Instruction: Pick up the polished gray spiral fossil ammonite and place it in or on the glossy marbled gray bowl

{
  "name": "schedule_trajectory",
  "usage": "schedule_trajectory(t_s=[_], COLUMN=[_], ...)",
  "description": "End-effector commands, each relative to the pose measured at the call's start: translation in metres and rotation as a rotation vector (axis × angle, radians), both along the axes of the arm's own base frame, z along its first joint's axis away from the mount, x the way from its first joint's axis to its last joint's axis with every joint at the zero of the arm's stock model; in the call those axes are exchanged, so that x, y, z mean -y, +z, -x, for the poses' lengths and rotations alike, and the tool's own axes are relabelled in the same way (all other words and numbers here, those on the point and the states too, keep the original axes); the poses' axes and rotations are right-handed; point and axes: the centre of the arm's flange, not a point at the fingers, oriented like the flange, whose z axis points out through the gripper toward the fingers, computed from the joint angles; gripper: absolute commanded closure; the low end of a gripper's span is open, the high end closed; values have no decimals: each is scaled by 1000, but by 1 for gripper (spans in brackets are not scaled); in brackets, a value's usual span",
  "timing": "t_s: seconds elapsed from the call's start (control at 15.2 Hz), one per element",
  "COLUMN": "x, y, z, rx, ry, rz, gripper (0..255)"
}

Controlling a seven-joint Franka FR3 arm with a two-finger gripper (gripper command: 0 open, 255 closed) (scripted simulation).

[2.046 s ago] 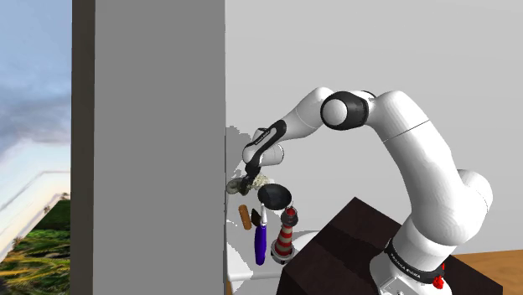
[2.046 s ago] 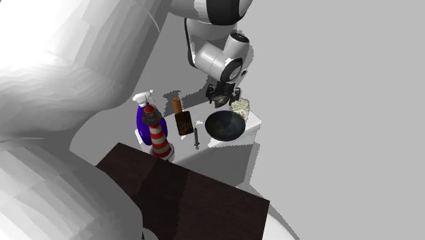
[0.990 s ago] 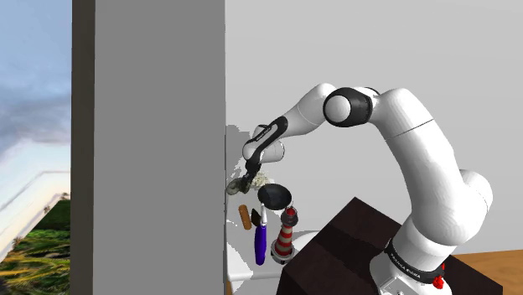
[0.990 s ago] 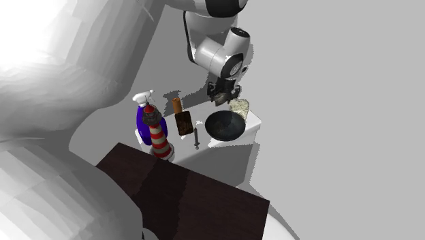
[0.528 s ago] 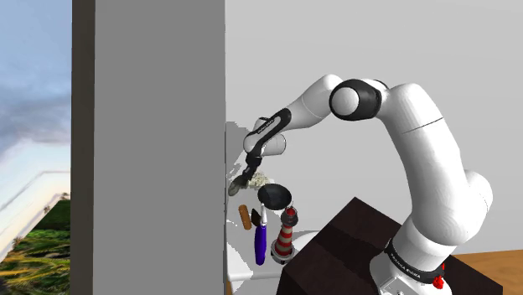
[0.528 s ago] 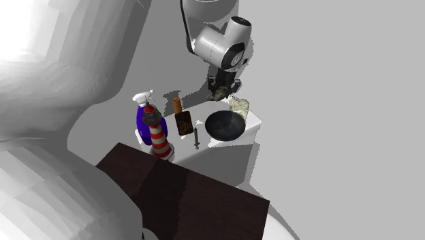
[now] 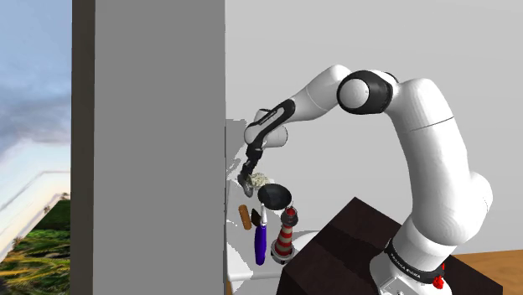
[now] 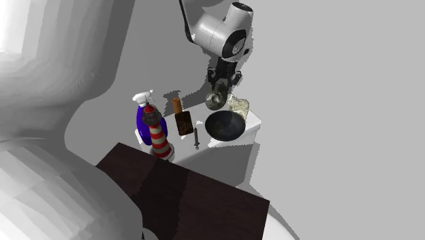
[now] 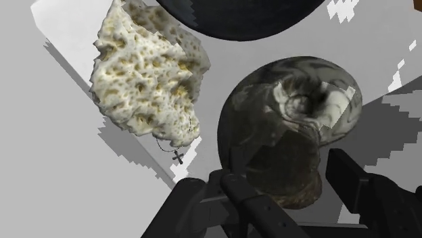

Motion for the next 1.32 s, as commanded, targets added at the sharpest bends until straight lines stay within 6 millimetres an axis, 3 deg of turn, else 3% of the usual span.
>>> schedule_trajectory(t_s=[0.0, 0.2, 1.19, 1.25], x=[0, 0, 96, 89], y=[12, 26, 29, 30], z=[-2, -2, 170, 158], rx=[0, 0, 0, 0], ry=[0, 0, 0, -1], rz=[0, 0, 0, 0], gripper=[255, 255, 255, 255])
